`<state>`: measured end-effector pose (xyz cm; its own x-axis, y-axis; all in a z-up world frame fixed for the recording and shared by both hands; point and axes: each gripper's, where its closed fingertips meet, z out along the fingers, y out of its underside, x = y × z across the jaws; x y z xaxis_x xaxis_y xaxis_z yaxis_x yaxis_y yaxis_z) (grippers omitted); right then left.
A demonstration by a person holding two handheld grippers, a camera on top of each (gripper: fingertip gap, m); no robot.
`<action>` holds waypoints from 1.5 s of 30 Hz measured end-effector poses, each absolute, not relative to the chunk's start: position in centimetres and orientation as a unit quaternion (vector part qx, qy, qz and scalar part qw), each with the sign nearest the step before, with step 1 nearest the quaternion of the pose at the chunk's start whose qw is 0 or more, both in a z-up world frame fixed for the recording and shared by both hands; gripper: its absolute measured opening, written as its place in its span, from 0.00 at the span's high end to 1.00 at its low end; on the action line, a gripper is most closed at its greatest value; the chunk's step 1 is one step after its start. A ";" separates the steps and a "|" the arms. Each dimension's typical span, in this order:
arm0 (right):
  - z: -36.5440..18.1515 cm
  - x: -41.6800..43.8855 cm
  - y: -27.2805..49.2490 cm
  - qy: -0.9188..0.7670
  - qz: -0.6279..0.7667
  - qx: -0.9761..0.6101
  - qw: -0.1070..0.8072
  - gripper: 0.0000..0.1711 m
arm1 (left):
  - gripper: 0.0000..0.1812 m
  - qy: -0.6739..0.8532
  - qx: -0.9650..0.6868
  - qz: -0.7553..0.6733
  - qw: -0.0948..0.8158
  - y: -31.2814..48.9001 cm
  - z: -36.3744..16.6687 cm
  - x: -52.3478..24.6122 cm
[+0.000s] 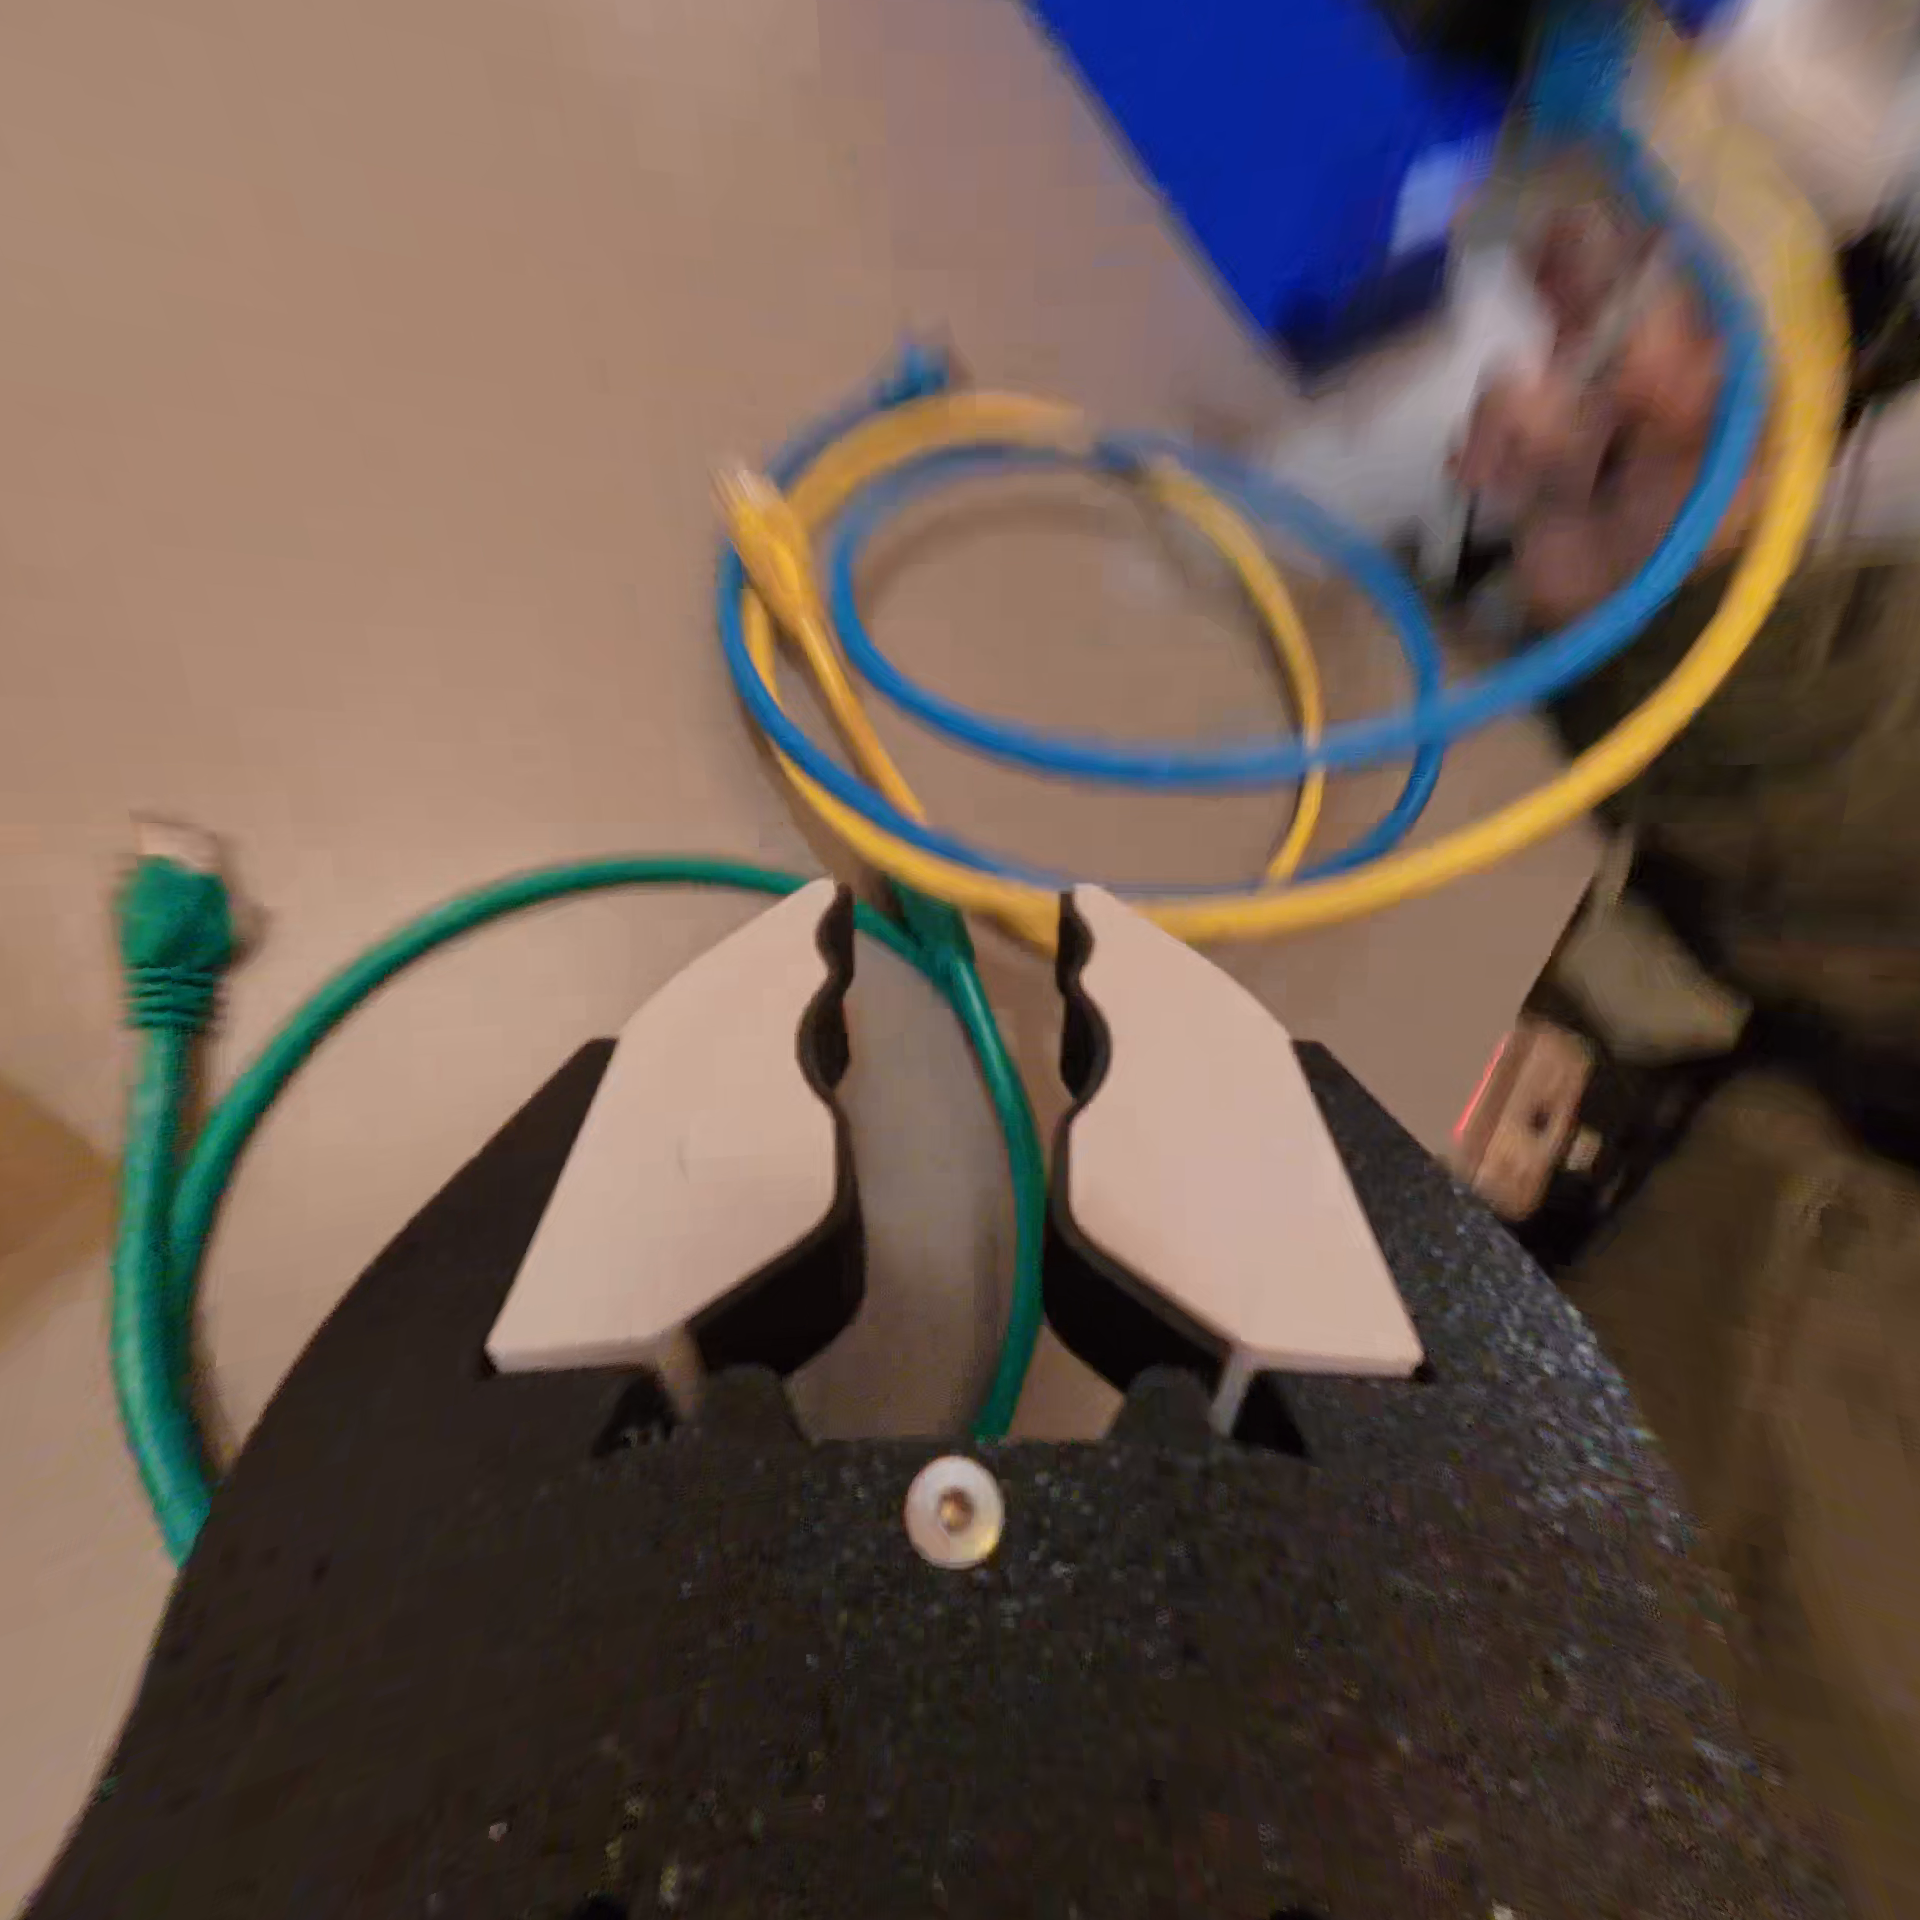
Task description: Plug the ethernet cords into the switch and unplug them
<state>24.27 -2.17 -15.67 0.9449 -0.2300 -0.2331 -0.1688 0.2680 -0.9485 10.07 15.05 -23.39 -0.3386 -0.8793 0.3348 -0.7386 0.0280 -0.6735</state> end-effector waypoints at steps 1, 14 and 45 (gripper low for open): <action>-15.7 24.2 -2.1 0.161 -0.021 -0.606 0.778 0.64 | 0.77 0.667 -0.594 -0.436 0.111 15.9 -21.2 11.0; -15.7 19.7 1.3 0.050 -0.019 -0.635 0.770 0.64 | 0.56 0.588 -0.558 -0.565 -0.154 4.9 -17.2 19.1; -17.6 19.0 3.3 0.032 -0.095 -0.702 0.706 0.64 | 0.81 0.614 -0.560 -0.530 -0.170 3.4 -16.0 19.2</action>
